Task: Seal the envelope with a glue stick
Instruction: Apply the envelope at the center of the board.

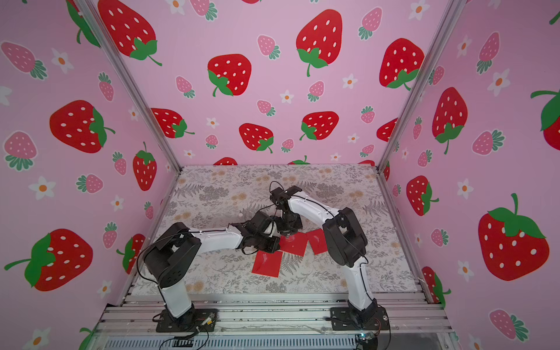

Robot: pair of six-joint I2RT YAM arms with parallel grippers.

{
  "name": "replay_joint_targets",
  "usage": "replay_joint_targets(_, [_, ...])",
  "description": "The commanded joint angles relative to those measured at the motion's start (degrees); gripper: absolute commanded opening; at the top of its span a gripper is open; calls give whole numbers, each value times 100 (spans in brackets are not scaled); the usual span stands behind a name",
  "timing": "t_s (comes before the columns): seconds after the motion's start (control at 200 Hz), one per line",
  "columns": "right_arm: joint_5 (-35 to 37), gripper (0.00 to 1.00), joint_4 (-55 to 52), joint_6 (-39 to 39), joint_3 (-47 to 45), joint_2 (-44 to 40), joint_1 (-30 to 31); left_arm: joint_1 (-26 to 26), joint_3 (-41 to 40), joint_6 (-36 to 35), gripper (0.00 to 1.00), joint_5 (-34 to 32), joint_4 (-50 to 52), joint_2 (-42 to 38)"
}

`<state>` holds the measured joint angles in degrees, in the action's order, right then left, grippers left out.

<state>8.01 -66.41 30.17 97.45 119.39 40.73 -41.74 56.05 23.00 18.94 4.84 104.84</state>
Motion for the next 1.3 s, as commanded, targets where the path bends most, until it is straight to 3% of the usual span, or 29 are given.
replay_joint_targets(0.0, [650,0,-512,-50,-115,317,-65,-28,-95,-6,0,-28,184,54])
replay_joint_targets(0.125, [519,0,-559,-114,-59,346,-72,-29,-89,-13,0,-40,211,38])
replay_joint_targets(0.275, [-1259,0,-12,-266,-260,220,-129,-35,-68,-12,0,-39,217,46])
replay_joint_targets(0.36, [-1765,0,161,-232,-293,144,-139,-33,-77,-23,0,-47,210,37])
replay_joint_targets(0.57, [-1714,0,3,-276,-221,115,-210,-29,-102,-28,0,-48,220,10])
replay_joint_targets(0.7, [-973,0,-345,-280,-105,141,-214,-19,-139,-23,0,-75,197,-20])
replay_joint_targets(0.79, [-95,0,-702,-210,39,220,-205,-19,-138,-14,0,-74,193,-25])
replay_joint_targets(0.885, [209,0,-896,-213,99,322,-203,-18,-147,-6,0,-70,192,-33])
replay_joint_targets(1.035, [28,0,-898,-255,125,391,-153,-19,-152,-11,0,-80,194,-34])
replay_joint_targets(1.296, [-1977,0,-239,-432,-112,219,-155,-19,-140,-12,0,-83,198,-33])
